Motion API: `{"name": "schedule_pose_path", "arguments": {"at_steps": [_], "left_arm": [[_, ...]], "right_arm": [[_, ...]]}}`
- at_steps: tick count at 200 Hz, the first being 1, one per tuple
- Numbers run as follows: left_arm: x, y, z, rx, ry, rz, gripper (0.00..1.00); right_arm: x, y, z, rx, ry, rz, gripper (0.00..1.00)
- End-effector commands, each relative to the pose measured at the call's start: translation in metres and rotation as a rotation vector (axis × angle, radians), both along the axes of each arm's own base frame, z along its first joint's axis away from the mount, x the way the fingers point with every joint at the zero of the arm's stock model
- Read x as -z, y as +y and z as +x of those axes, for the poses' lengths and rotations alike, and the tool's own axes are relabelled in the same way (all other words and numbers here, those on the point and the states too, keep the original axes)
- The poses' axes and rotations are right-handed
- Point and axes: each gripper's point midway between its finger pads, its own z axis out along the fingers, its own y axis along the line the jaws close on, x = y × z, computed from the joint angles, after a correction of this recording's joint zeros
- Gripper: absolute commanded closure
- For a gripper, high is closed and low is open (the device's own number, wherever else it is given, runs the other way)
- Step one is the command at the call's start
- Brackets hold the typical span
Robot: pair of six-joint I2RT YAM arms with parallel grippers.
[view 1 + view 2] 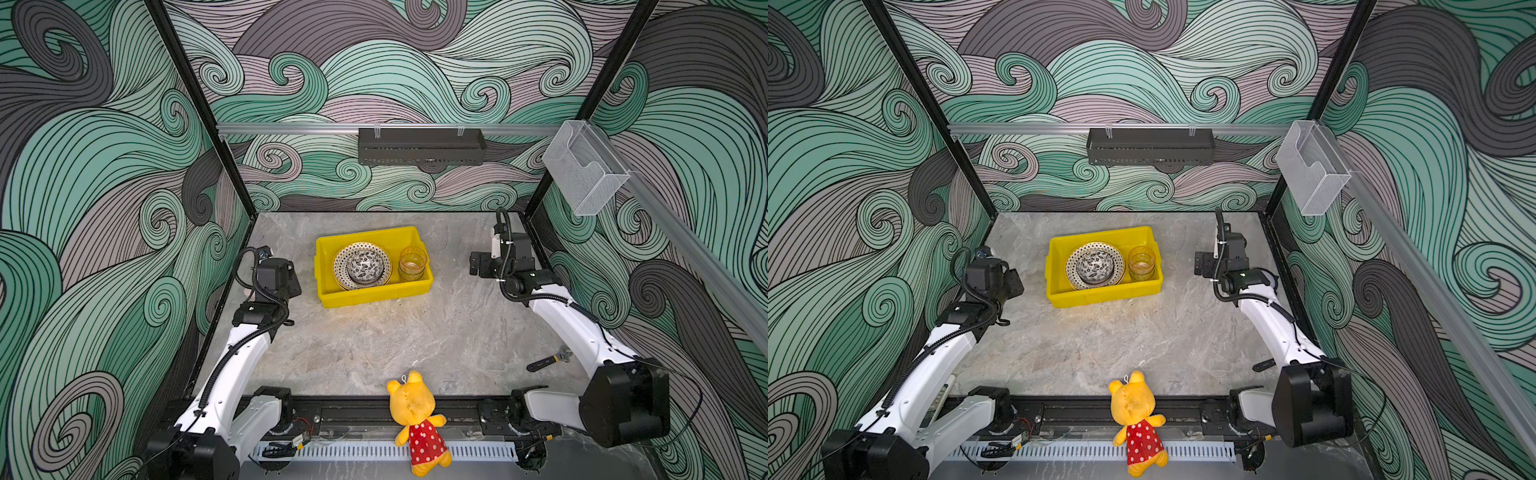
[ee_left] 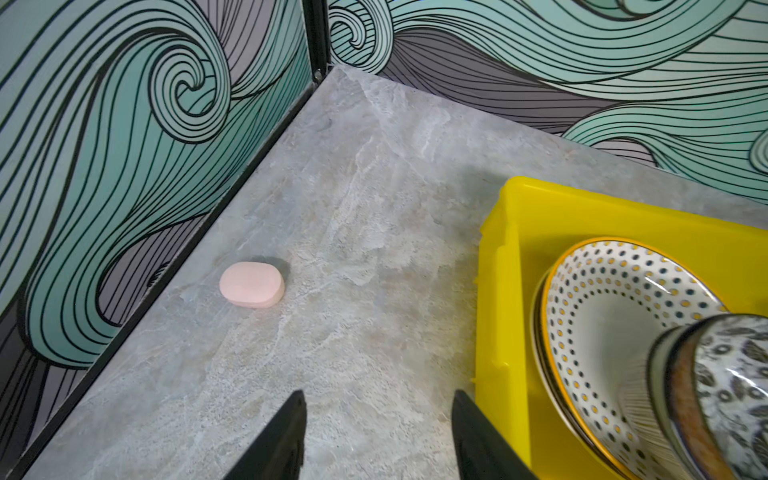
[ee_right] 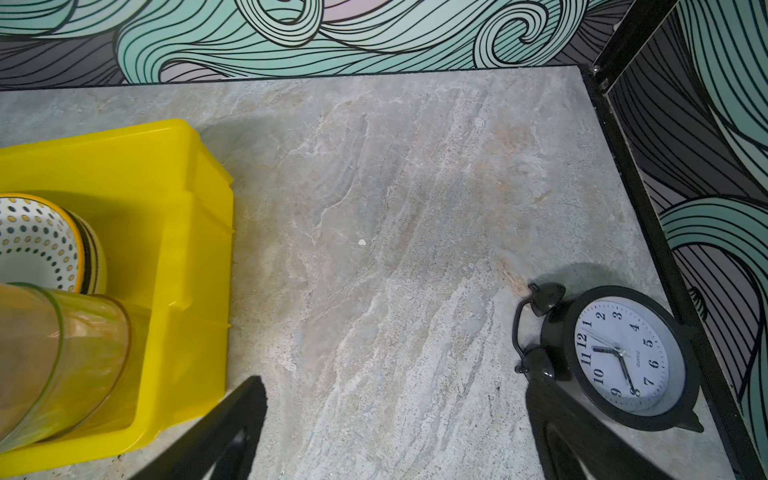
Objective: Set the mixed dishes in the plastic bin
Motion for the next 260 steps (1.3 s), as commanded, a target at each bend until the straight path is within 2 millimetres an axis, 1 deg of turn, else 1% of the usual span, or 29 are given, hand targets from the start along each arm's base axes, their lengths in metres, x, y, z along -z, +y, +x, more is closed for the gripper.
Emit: {"name": "schedule_pose_path", "arguments": {"at_steps": [1,9,18,58,67,96,124,141,151,162,171,199,219,241,260], "left_arm": [[-0.02,0.019,0.009,-0.057,-0.15,0.044,0.33],[-0.016,0.026,0.008,-0.081,-0.155,0.049,0.27],[-0.01,0.032,0.007,-0.098,-0.156,0.046,0.24],[0.012,0.046,0.007,-0.123,-0.117,0.083,0.23],[0.017,0.048,0.006,-0.131,-0.101,0.088,0.23],[0.032,0.05,0.008,-0.133,-0.084,0.088,0.23],[0.048,0.048,0.01,-0.116,-0.092,0.081,0.22],[0.054,0.04,0.016,-0.065,-0.097,0.068,0.23],[0.055,0.034,0.021,-0.027,-0.114,0.062,0.23],[0.057,0.028,0.027,0.019,-0.128,0.062,0.23],[0.059,0.025,0.03,0.044,-0.131,0.067,0.22],[0.066,0.017,0.038,0.098,-0.155,0.066,0.21],[0.062,0.013,0.046,0.128,-0.199,0.072,0.21],[0.062,0.009,0.059,0.175,-0.207,0.097,0.21],[0.072,0.006,0.066,0.199,-0.205,0.096,0.2]], "right_arm": [[-0.016,-0.004,0.01,-0.024,-0.086,0.008,0.01],[-0.013,-0.009,0.011,-0.012,-0.096,0.008,0.01],[-0.008,-0.015,0.013,0.001,-0.108,0.014,0.01],[0.012,-0.045,0.015,0.09,-0.174,0.058,0.01],[0.017,-0.049,0.014,0.094,-0.193,0.064,0.01],[0.022,-0.057,0.012,0.106,-0.291,0.06,0.01],[0.038,-0.058,0.007,0.09,-0.278,0.03,0.01],[0.049,-0.059,0.006,0.088,-0.267,0.019,0.01],[0.054,-0.06,0.005,0.092,-0.272,0.017,0.01],[0.058,-0.059,0.006,0.085,-0.294,0.023,0.01],[0.064,-0.056,0.004,0.066,-0.307,0.03,0.01],[0.072,-0.049,0.003,0.027,-0.366,0.043,0.01],[0.079,-0.043,0.007,-0.015,-0.354,0.049,0.01],[0.08,-0.038,0.011,-0.044,-0.345,0.049,0.01],[0.083,-0.033,0.01,-0.072,-0.343,0.048,0.01]]}}
